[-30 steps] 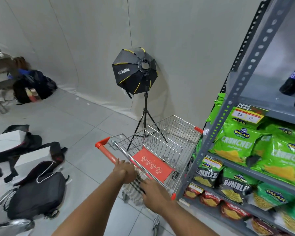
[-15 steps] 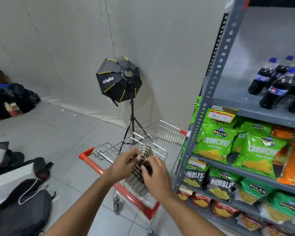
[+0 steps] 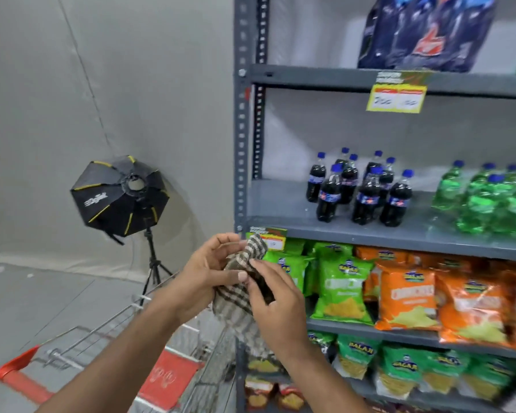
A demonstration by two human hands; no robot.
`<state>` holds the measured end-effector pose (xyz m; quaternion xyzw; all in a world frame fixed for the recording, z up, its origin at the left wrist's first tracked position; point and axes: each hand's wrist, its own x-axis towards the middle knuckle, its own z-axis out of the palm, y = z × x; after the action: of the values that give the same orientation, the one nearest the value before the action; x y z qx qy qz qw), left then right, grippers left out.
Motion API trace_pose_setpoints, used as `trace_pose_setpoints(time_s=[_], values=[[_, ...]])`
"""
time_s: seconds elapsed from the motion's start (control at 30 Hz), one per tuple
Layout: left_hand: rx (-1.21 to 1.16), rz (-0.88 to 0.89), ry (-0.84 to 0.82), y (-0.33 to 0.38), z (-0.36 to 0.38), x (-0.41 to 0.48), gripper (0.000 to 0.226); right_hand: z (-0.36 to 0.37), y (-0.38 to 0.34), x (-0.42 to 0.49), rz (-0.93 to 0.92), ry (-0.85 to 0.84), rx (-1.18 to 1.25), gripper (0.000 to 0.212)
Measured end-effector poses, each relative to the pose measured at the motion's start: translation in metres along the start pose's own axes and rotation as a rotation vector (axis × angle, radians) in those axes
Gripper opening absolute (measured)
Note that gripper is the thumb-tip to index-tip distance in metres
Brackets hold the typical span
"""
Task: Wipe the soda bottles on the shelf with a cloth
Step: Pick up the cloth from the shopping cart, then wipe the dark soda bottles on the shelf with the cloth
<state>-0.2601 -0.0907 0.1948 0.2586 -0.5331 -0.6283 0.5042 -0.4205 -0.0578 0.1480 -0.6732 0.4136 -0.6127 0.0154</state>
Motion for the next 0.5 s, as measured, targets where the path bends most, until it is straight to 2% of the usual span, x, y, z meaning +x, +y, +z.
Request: trace_pose_setpoints(time_s=[0.07, 0.17, 0.37, 0.5], values=[[-0.083, -0.011, -0.038, -0.011, 0.041, 0.031, 0.068, -0.036, 0.023, 0.012, -0.02, 0.048, -0.012, 0.03], [-0.128, -0.02, -0.037, -0.024, 0.091, 0.067, 0.058, -0.08, 0.052, 0.032, -0.038, 0.067, -0.049, 0.028], [0.01, 0.028, -0.039, -0.053, 0.19, 0.145, 0.025, -0.163, 0.116, 0.075, 0.117, 0.171, -0.069, 0.031], [0.069, 0.06, -0.112, -0.067, 0.234, 0.177, 0.025, -0.196, 0.149, 0.094, 0.182, 0.228, -0.052, 0.036]])
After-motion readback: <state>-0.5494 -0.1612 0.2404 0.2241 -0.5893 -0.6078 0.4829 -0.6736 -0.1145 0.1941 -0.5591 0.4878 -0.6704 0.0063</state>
